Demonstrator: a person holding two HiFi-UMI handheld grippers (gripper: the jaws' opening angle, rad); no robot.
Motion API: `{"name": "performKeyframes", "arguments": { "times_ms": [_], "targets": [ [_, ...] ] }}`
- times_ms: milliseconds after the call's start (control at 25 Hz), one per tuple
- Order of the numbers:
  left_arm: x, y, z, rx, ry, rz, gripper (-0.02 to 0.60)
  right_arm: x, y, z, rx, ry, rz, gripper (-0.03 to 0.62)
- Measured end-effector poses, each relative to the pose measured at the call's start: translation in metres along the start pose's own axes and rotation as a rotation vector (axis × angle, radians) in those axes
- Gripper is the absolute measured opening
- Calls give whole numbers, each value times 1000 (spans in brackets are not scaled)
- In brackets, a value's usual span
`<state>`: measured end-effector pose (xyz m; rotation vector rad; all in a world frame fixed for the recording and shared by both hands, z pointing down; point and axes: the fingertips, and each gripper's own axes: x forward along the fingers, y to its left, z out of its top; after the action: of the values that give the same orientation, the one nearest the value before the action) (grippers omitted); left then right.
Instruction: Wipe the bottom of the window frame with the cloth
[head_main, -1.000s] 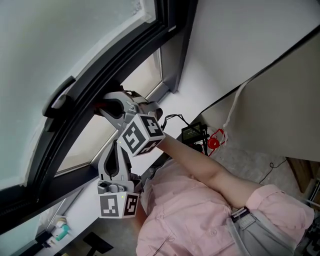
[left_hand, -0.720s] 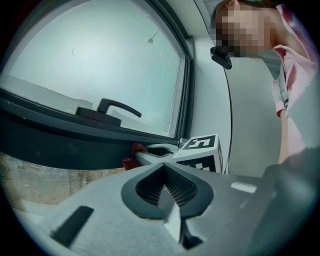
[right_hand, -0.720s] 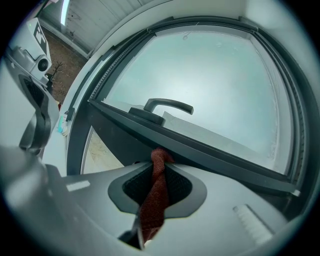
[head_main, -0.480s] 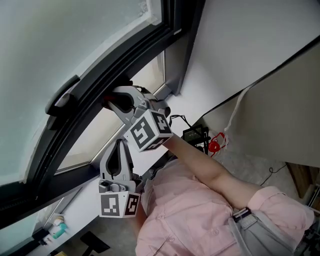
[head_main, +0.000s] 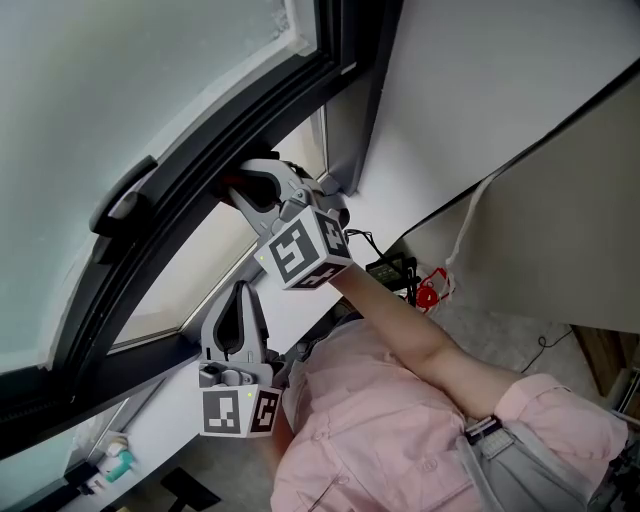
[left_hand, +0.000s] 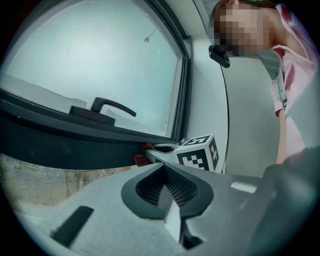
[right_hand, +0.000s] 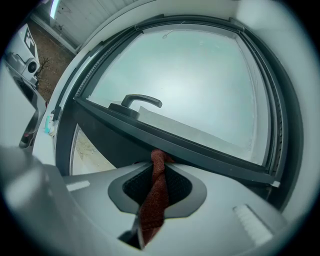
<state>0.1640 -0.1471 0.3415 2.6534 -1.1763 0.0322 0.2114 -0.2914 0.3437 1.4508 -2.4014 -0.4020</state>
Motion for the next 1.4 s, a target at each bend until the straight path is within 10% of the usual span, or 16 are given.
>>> {"name": "performKeyframes", "arguments": {
  "times_ms": [1400],
  "targets": [
    [5,-1,-1,-6,16,3,-3,-5,-25,-9,44,5,-76,58]
  ]
}}
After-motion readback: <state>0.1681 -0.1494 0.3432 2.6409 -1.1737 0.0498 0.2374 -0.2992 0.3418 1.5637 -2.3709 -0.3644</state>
